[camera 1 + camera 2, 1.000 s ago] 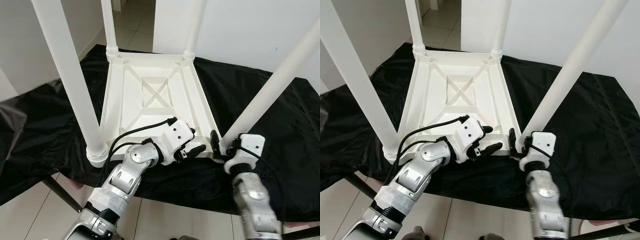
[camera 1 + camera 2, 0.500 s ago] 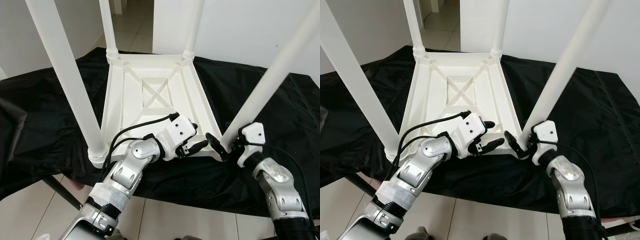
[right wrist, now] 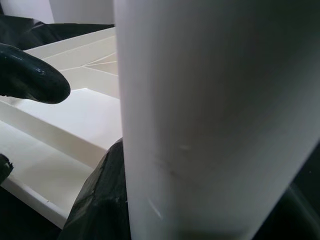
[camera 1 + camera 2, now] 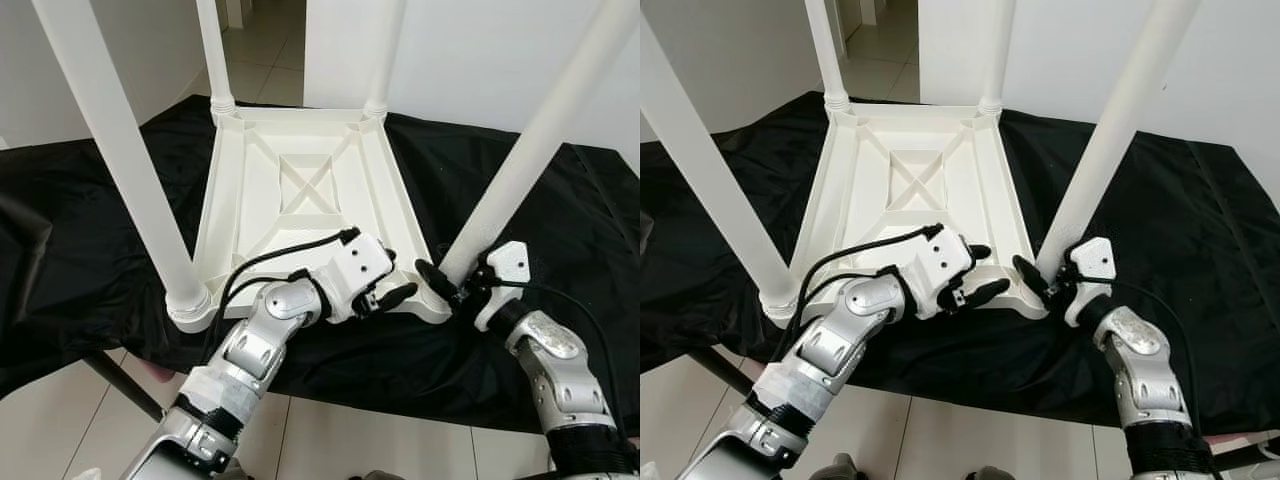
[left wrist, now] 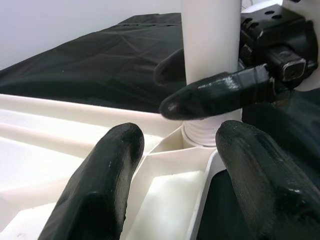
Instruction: Building children table
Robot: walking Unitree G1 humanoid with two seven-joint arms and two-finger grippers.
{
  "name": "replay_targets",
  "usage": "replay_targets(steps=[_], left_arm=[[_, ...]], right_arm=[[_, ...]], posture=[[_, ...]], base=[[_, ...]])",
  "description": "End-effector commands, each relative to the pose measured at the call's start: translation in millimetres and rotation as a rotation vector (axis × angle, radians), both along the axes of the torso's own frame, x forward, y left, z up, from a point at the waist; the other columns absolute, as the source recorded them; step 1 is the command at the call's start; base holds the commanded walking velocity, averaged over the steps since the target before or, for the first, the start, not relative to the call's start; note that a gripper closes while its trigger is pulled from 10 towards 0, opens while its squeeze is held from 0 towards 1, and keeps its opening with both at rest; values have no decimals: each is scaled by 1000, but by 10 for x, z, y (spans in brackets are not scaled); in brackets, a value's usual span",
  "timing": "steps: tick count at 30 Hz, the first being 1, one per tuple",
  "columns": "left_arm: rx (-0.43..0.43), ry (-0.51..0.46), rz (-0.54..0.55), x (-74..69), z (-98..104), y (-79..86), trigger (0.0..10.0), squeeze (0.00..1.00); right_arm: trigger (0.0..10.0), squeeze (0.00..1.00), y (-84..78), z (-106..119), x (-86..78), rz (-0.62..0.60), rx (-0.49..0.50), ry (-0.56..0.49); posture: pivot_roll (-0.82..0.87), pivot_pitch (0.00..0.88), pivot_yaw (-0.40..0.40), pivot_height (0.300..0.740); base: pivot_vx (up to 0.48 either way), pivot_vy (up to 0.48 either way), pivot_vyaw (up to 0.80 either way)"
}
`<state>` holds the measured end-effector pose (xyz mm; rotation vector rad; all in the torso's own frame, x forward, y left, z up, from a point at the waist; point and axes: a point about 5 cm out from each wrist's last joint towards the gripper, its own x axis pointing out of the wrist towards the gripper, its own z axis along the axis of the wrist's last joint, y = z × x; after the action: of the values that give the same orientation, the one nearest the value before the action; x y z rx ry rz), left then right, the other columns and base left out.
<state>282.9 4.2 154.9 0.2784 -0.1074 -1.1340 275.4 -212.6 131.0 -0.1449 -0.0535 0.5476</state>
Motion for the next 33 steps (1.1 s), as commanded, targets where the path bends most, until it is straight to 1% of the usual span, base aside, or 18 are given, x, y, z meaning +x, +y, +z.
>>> replay_targets(steps=[1,4,5,6,7,10,12,14,17,19,20,21,23,24,25,29,31,33], left_arm=[[8,-11,5,-23,-23,-1,10000,0],[12,-8,-4,-38,-33,5,10000,0],[15,-1,-17,-58,-48,13,10000,0],[15,-1,-17,-58,-48,13,10000,0],[19,7,-31,-78,-64,23,10000,0],[24,15,-46,-99,-82,33,10000,0],[31,23,-60,-129,-105,46,10000,0],[32,24,-62,-136,-109,49,10000,0],[35,29,-62,-148,-124,53,10000,0],[35,29,-62,-148,-124,53,10000,0],[35,31,-63,-152,-128,54,10000,0],[35,31,-63,-152,-128,54,10000,0],[37,33,-64,-160,-137,55,10000,0],[37,33,-64,-160,-137,55,10000,0],[37,34,-64,-164,-138,55,10000,0],[36,34,-62,-166,-135,54,10000,0],[35,34,-61,-169,-131,55,10000,0],[34,35,-61,-172,-130,55,10000,0]], right_arm=[[0,0,28,-138,-53,12,25,65],[0,0,16,-138,-63,-16,38,57],[8157,0,12,-131,-75,-45,55,48],[8157,0,12,-131,-75,-45,55,48],[10000,0,17,-125,-90,-77,83,43],[10000,0,30,-115,-105,-121,103,32],[10000,0,53,-117,-117,-230,99,13],[10000,0,60,-119,-122,-256,97,9],[10000,0,180,-212,-159,-400,52,61],[10000,0,180,-212,-159,-400,52,61],[10000,0,208,-225,-171,-461,63,70],[10000,0,208,-225,-171,-461,63,70],[10000,0,222,-226,-190,-634,113,70],[10000,0,222,-226,-190,-634,113,70],[10000,0,271,-233,-226,-798,133,65],[10000,0,366,-249,-254,-893,175,74],[10000,0,518,-267,-234,-859,223,106],[10000,0,553,-241,-235,-848,219,97]], posture=[[44,0,-32,740],[43,0,-34,740],[44,0,-38,740],[44,0,-38,740],[44,0,-40,740],[45,0,-43,740],[44,0,-45,740],[45,0,-47,740],[43,0,-48,740],[43,0,-48,740],[39,0,-50,740],[39,0,-50,740],[39,0,-52,740],[39,0,-52,740],[39,0,-54,740],[40,0,-56,740],[43,0,-57,740],[45,0,-55,740]], base=[[0,0,0],[0,0,0],[0,0,0],[0,0,0],[0,0,0],[0,0,0],[0,0,0],[0,0,0],[0,0,0],[0,0,0],[0,0,0],[0,0,0],[0,0,0],[0,0,0],[0,0,0],[0,0,0],[0,0,0],[0,0,0]])
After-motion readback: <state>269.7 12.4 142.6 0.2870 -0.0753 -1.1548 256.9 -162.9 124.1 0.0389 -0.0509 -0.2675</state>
